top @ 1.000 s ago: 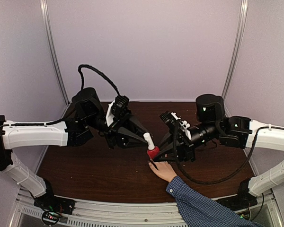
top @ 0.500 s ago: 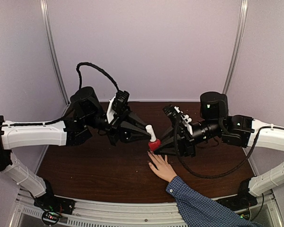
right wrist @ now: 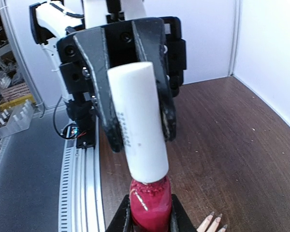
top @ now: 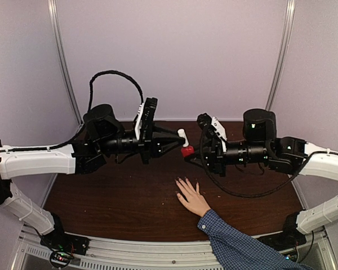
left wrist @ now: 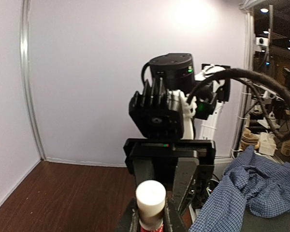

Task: Paint the nails
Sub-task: Unscrew the cap of the nail polish bottle.

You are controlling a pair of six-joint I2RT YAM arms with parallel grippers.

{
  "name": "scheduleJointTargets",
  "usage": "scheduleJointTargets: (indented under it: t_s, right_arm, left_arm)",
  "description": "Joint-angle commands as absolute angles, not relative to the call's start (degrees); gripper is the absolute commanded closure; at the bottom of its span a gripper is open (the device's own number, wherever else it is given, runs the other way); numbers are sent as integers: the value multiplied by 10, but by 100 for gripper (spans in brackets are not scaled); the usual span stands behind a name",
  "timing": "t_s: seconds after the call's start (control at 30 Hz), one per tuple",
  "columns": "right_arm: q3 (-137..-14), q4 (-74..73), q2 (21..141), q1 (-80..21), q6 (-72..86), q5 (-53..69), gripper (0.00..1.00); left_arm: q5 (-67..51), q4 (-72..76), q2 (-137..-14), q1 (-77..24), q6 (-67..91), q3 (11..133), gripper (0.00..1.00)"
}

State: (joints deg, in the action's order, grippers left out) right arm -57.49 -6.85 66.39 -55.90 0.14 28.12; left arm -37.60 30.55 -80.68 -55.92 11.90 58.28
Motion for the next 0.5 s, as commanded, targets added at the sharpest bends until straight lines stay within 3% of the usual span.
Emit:
scheduleJointTargets:
  t_s: [0.0,0.23,0.47]
  right_arm:
    - [-586,-74,674,-548,-1,139,100]
    - [-603,-82,696,-558,-34,47,100]
    - [-604,-71,700,-564,-41,43,100]
  left_arm:
    - [-273,317,-805,-566,147,579,100]
    - [-173,366,-836,-570,208,569,100]
    - [-138,385,-853,-577,215,567,100]
